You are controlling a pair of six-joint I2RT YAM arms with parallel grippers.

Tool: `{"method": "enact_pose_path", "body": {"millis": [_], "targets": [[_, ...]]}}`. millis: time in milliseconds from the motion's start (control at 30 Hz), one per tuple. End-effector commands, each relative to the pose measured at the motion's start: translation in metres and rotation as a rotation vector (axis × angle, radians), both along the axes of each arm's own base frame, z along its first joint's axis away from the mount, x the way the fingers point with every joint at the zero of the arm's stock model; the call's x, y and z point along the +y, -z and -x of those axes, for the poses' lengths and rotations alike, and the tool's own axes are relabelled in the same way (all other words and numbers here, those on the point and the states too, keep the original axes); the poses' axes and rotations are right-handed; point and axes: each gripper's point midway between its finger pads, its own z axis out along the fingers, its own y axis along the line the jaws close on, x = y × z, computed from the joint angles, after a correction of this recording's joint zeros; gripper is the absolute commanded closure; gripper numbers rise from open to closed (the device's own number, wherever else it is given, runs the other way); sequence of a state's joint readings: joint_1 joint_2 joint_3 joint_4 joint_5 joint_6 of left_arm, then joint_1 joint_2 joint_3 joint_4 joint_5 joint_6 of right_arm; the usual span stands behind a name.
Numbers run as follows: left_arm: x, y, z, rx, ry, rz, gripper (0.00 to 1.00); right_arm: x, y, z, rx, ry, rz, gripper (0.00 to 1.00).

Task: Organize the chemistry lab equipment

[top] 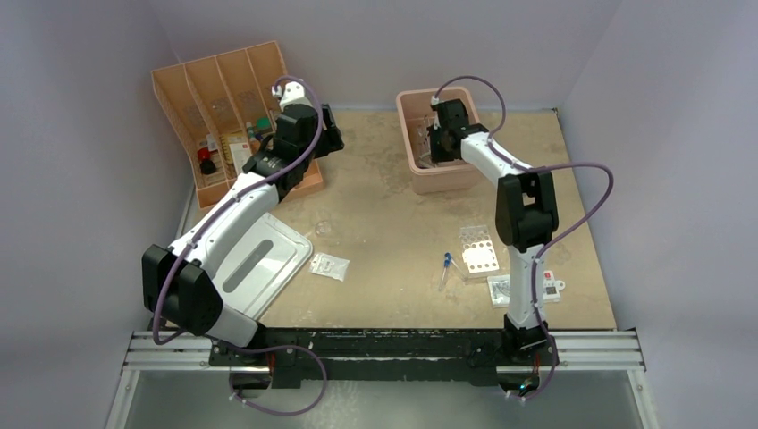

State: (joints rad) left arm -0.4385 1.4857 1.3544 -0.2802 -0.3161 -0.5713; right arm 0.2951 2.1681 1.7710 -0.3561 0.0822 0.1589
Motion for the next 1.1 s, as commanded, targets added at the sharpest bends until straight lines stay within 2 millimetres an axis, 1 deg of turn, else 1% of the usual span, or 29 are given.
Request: {"method": "enact_pose_path", "body": {"millis": [0, 67, 133, 200, 300, 367, 433, 533, 600, 700, 767, 833, 867, 933, 967, 1067], "targets": [[0.002, -0.02, -0.005, -0.048, -0.004, -0.014, 0.34, 0.012, -0.033, -0.006, -0.049, -0.047, -0.035, 0.87], [0.002, -0.02, -0.005, -0.047, -0.003, -0.014, 0.34, 0.012, -0.045, -0.005, -0.069, -0.048, -0.041, 0.81], [0.002, -0.02, -0.005, -0.047, -0.003, -0.014, 0.34, 0.009, -0.058, -0.005, -0.088, -0.032, -0.041, 0.73], [0.002, -0.02, -0.005, -0.046, -0.002, -0.014, 0.34, 0.007, -0.073, -0.005, -0.109, -0.018, -0.04, 0.67], [0.002, -0.019, -0.005, -0.043, -0.001, -0.012, 0.34, 0.001, -0.1, -0.005, -0.153, 0.012, -0.036, 0.62], [0.002, -0.018, -0.004, -0.041, -0.004, -0.011, 0.34, -0.002, -0.118, -0.005, -0.184, 0.03, -0.035, 0.56], [0.004, -0.019, -0.003, -0.042, -0.012, -0.008, 0.34, -0.003, -0.139, -0.003, -0.222, 0.034, -0.046, 0.54], [0.009, -0.019, -0.001, -0.038, -0.042, 0.001, 0.33, 0.0, -0.167, 0.002, -0.269, 0.022, -0.079, 0.51], [0.018, -0.016, 0.0, -0.023, -0.07, 0.027, 0.33, 0.008, -0.186, 0.01, -0.297, -0.014, -0.12, 0.48], [0.033, -0.009, 0.002, -0.003, -0.115, 0.066, 0.33, 0.034, -0.207, 0.025, -0.34, -0.108, -0.147, 0.38], [0.05, -0.003, 0.003, 0.012, -0.17, 0.092, 0.33, 0.058, -0.216, 0.038, -0.373, -0.187, -0.134, 0.3], [0.069, 0.001, 0.005, 0.025, -0.227, 0.12, 0.33, 0.085, -0.221, 0.053, -0.396, -0.267, -0.134, 0.21], [0.079, 0.002, 0.006, 0.029, -0.255, 0.13, 0.33, 0.1, -0.221, 0.061, -0.396, -0.31, -0.144, 0.13], [0.097, 0.005, 0.01, 0.037, -0.312, 0.14, 0.32, 0.131, -0.217, 0.079, -0.376, -0.409, -0.189, 0.03], [0.106, 0.006, 0.013, 0.04, -0.338, 0.142, 0.32, 0.146, -0.212, 0.088, -0.365, -0.454, -0.203, 0.01], [0.135, 0.007, 0.022, 0.046, -0.421, 0.142, 0.32, 0.186, -0.192, 0.115, -0.337, -0.554, -0.188, 0.01]]}}
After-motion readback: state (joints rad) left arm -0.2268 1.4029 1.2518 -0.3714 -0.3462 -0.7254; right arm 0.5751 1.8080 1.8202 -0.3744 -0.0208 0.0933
